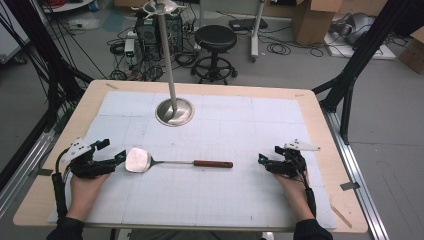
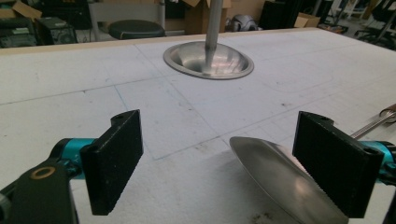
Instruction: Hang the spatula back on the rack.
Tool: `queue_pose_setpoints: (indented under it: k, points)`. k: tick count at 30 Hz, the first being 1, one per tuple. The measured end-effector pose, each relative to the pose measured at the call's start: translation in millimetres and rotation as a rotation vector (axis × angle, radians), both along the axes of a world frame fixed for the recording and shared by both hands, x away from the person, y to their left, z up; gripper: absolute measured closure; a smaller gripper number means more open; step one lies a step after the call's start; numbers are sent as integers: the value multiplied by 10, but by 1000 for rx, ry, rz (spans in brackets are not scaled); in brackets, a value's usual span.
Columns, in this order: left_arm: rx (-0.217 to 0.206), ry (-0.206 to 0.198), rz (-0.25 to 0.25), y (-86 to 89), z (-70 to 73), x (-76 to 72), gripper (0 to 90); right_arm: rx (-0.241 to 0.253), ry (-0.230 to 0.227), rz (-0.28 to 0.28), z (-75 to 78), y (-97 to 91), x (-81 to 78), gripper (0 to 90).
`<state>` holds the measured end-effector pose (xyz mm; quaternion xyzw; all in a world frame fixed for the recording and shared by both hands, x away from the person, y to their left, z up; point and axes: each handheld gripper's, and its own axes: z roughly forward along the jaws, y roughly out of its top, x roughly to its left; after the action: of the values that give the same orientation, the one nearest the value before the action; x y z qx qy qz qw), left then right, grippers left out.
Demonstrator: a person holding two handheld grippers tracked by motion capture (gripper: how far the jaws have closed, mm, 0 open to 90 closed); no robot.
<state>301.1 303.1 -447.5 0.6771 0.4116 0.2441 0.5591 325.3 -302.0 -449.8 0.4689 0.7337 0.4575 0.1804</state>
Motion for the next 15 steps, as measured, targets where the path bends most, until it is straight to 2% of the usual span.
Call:
queue_pose_setpoints:
  k: [3, 9, 13, 15]
  points:
    - [-20, -1, -26, -19, 46, 19, 168, 0, 0, -1, 0, -1, -1, 182]
    - [24, -25, -118, -191, 240, 62, 167, -12, -6, 0, -1, 14, -4, 181]
    - [-8, -27, -167, -304, 347, 89, 169, -21, -7, 6, -1, 25, -7, 181]
    - [3, -28, -185, -352, 385, 108, 169, -23, -7, 7, -1, 27, -7, 181]
